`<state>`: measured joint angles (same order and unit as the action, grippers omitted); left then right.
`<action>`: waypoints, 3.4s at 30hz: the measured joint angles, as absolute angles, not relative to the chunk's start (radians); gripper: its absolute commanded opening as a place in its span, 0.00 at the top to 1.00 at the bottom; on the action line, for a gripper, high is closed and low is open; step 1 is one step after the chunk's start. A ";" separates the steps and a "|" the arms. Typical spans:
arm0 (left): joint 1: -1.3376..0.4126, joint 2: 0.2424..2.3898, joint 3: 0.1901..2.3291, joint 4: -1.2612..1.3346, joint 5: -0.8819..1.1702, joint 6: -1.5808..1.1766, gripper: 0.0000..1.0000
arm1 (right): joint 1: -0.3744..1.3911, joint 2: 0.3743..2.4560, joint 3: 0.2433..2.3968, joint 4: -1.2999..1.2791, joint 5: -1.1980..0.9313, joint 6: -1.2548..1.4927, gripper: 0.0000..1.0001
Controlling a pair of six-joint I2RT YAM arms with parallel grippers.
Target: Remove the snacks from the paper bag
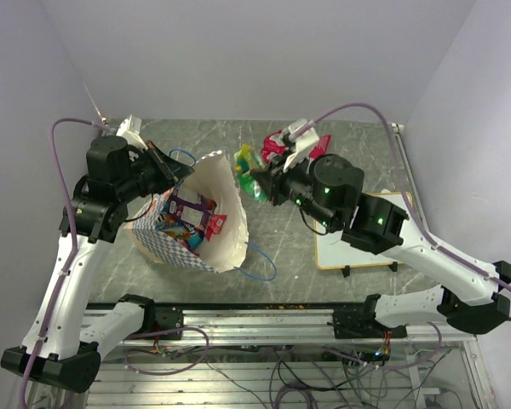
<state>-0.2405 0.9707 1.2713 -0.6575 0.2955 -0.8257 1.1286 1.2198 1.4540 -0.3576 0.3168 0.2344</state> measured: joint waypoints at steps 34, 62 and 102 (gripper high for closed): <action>-0.241 0.999 1.387 -0.757 0.357 -0.656 0.93 | 0.557 2.107 2.008 -0.540 0.776 -0.074 1.00; -0.241 1.059 1.428 -0.794 0.393 -0.628 0.93 | 0.556 2.438 2.144 -0.373 0.792 -0.207 1.00; -0.241 0.945 1.266 -0.709 0.439 -0.730 0.93 | 0.582 1.784 1.724 -0.588 0.313 0.117 0.17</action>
<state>-0.2413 0.9451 1.2659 -0.7090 0.4393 -0.7300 0.5819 1.7844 1.7245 -0.5877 0.3130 0.1169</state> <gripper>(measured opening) 0.081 0.825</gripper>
